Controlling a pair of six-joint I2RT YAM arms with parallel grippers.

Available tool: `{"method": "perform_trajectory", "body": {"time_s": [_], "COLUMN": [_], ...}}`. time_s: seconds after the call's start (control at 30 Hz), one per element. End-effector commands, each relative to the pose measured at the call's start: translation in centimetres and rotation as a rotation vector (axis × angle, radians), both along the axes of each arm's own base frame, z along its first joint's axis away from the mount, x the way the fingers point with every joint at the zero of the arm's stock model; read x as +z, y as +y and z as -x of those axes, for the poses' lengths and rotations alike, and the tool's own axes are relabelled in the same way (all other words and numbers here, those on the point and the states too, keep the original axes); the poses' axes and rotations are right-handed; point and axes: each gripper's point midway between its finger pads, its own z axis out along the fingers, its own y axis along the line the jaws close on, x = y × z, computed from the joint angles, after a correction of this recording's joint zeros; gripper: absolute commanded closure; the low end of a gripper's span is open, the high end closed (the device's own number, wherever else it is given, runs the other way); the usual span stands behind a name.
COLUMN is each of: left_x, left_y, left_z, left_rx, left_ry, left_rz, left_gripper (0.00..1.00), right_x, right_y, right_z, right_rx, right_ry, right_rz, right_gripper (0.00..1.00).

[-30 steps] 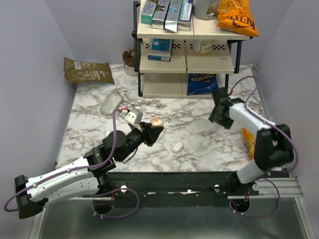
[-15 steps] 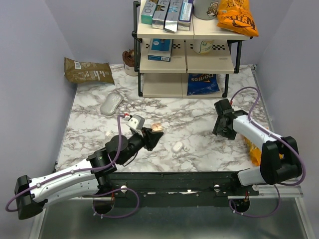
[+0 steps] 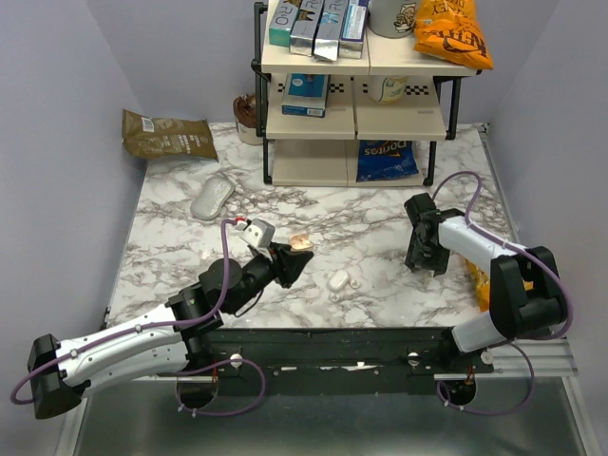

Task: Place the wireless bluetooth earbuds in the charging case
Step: Pick up the left earbud from the center of the board.

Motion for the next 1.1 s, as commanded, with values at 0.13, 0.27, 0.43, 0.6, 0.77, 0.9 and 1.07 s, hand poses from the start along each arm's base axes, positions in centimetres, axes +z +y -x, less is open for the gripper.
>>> {"method": "perform_trajectory", "body": {"time_s": [0.13, 0.27, 0.43, 0.6, 0.77, 0.9, 1.07], "left_x": [0.3, 0.2, 0.0, -0.2, -0.4, -0.6, -1.0], "left_y": [-0.8, -0.5, -0.5, -0.9, -0.8, -0.8, -0.7], "left_z": [0.5, 0.5, 0.4, 0.5, 0.5, 0.5, 0.4], "left_rx": [-0.04, -0.031, -0.03, -0.042, -0.039, -0.037, -0.026], "left_ry": [0.0, 0.003, 0.003, 0.008, 0.017, 0.023, 0.027], "left_rz": [0.047, 0.048, 0.042, 0.039, 0.038, 0.036, 0.022], "left_gripper": [1.0, 1.0, 1.0, 1.0, 1.0, 1.0, 1.0], "right_x": [-1.0, -1.4, -1.4, -1.7, -2.3, -2.2, -0.8], "right_y": [0.0, 0.1, 0.4, 1.3, 2.2, 3.2, 4.2], "right_z": [0.9, 0.9, 1.2, 1.5, 1.8, 1.5, -0.3], "right_rx": [0.01, 0.018, 0.02, 0.019, -0.002, -0.018, -0.027], "right_ry": [0.113, 0.122, 0.126, 0.129, 0.116, 0.075, -0.053], "right_rz": [0.012, 0.007, -0.011, -0.064, -0.121, -0.184, -0.243], "right_gripper": [0.42, 0.49, 0.53, 0.63, 0.7, 0.79, 0.92]}}
